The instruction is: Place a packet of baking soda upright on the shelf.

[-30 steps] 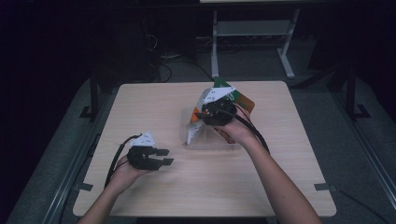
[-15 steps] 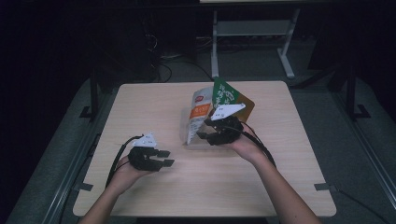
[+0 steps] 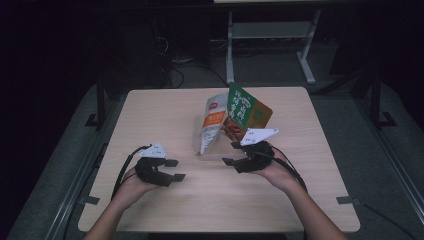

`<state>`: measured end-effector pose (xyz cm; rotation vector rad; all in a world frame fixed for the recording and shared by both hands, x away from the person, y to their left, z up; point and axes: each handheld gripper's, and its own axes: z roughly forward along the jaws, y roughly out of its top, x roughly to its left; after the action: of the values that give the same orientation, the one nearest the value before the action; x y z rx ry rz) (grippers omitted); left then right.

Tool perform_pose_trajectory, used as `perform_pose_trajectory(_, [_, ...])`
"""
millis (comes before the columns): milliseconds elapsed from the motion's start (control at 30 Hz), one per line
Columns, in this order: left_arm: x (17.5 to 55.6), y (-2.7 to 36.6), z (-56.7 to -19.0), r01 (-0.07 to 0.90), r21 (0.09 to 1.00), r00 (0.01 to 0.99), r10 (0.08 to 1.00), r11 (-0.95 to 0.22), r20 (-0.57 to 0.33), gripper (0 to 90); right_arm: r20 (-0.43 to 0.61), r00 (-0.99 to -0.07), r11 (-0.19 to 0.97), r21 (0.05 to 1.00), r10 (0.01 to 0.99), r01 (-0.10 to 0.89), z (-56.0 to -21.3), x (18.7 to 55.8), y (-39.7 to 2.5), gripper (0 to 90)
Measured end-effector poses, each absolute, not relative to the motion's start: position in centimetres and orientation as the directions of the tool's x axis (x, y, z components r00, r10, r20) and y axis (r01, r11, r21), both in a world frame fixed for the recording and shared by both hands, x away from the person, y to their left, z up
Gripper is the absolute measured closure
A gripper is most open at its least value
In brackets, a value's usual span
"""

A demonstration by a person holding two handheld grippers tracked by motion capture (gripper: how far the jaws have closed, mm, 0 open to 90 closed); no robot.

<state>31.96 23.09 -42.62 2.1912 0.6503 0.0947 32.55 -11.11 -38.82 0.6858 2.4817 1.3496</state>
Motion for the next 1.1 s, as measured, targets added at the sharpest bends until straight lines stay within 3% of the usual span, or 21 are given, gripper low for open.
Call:
perform_pose_trajectory(667, [29.2, 24.6, -43.0, 0.417, 0.738, 0.864, 0.484, -0.531, -0.140, 30.3, 0.055, -0.836, 0.464, 0.811, 0.547, 0.356, -41.8, 27.8, -16.5, 32.3])
perform_pose_trajectory(1100, [27.0, 25.3, -44.4, 0.406, 0.717, 0.870, 0.480, -0.567, -0.112, 24.4, 0.052, -0.793, 0.466, 0.784, 0.607, 0.409, -43.6, 26.6, -19.6, 28.8])
